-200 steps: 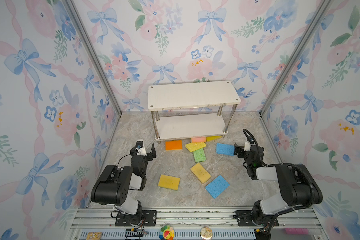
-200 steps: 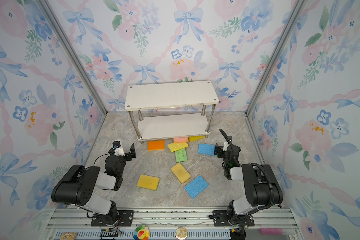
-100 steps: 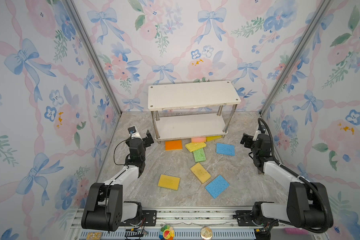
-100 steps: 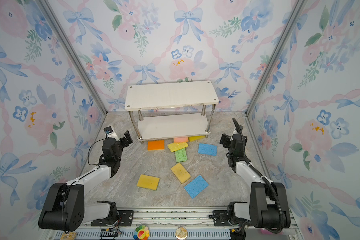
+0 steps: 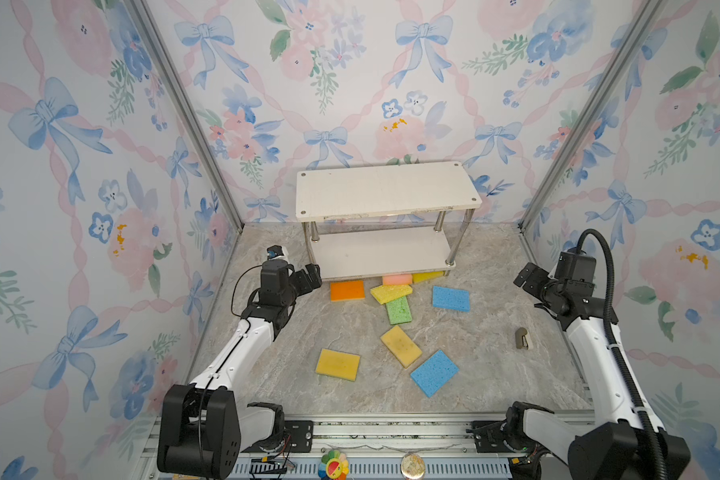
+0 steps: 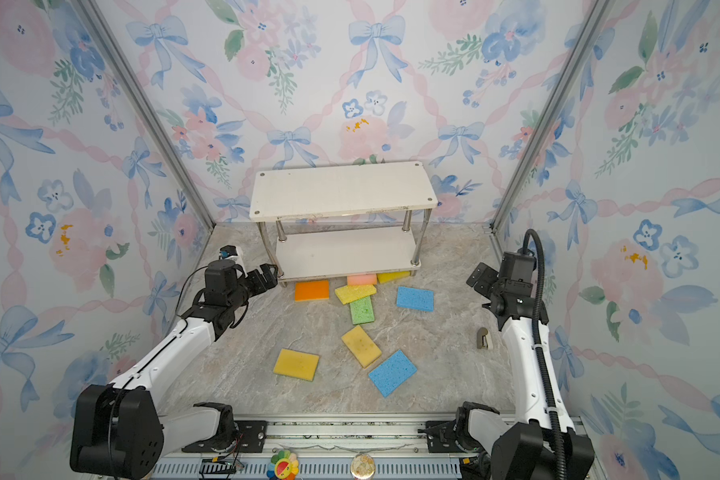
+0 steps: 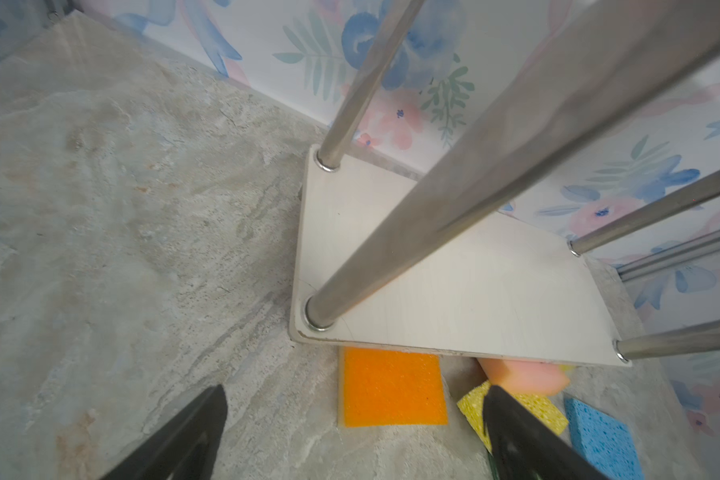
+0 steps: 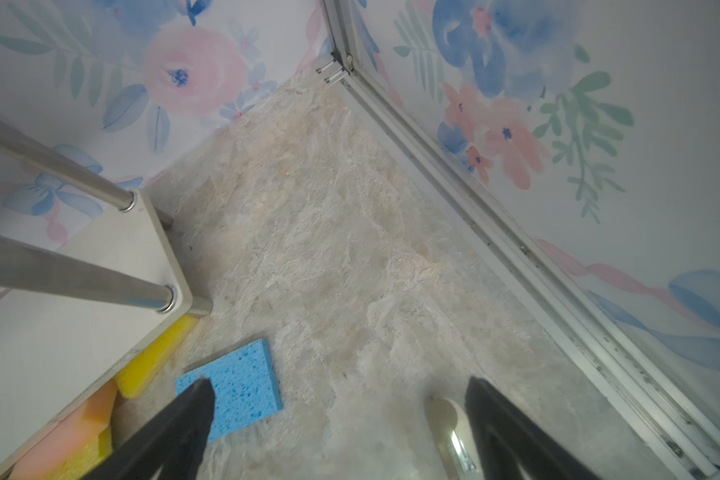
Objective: Place and organize the cleaning sponges onto the shelf
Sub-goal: 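Raise both arms and move the right gripper toward the blue sponge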
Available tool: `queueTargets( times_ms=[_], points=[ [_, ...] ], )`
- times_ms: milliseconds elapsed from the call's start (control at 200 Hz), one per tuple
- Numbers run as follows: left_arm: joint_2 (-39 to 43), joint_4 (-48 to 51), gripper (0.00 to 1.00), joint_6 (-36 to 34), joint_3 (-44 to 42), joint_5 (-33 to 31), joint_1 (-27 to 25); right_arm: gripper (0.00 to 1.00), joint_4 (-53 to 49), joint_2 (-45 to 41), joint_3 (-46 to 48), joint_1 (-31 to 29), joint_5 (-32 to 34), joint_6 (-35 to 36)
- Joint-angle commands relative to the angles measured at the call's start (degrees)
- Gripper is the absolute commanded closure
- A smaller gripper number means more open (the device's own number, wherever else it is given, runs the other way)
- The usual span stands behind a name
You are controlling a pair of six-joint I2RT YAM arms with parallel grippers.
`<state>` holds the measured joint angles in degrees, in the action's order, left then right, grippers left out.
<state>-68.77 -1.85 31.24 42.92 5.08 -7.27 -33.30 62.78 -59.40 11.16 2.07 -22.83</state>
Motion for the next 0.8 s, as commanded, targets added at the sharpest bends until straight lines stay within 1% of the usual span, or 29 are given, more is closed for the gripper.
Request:
queueTargets(
  times_ms=[0, 130, 240, 310, 385, 480, 545, 610, 640, 730, 795],
  points=[
    [1.7, 5.51, 0.02, 1.11, 1.47, 6.68, -2.18, 0.03, -11.35, -1.49, -4.0, -1.09, -10.7, -1.17],
    [3.0, 8.06, 0.02, 0.46, 1.1, 8.44, -4.72, 0.03, -17.34, -1.71, -7.26, -2.85, -15.77, -1.24],
    [4.47, 8.11, 0.02, 1.21, -0.42, 9.69, -5.56, 0.03, -18.69, -1.16, -8.18, -5.21, -20.27, -3.08],
    [5.4, 8.6, 0.02, 1.86, -1.03, 9.08, -5.56, 0.03, -16.29, -0.19, -8.02, -6.27, -23.63, -5.84],
    [5.75, 9.25, 0.02, 2.18, -0.97, 8.7, -5.56, 0.03, -11.74, 1.62, -8.38, -7.0, -28.74, -9.57],
    [6.26, 10.66, 0.02, 3.39, -0.23, 6.59, -5.4, 0.03, -8.01, 4.77, -10.25, -6.45, -30.76, -12.58],
    [6.55, 12.05, 0.02, 5.09, 0.49, 4.92, -4.62, 0.03, -4.71, 7.58, -10.87, -4.49, -33.3, -18.82],
    [6.7, 12.41, 0.02, 6.39, 0.68, 5.49, -3.45, 0.03, 0.53, 10.5, -11.12, -3.58, -37.73, -22.92],
    [6.57, 12.47, 0.02, 6.71, 0.76, 5.51, -3.05, 0.03, 1.38, 11.67, -11.85, -3.92, -37.84, -23.11],
    [6.79, 12.75, 0.02, 7.61, 0.53, 5.42, -1.95, 0.03, -0.18, 15.29, -14.46, -4.74, -36.32, -21.3],
    [6.66, 12.73, 0.02, 7.83, 0.12, 4.88, -1.14, 0.03, 1.43, 17.36, -14.22, -4.58, -36.08, -22.75]
  ],
)
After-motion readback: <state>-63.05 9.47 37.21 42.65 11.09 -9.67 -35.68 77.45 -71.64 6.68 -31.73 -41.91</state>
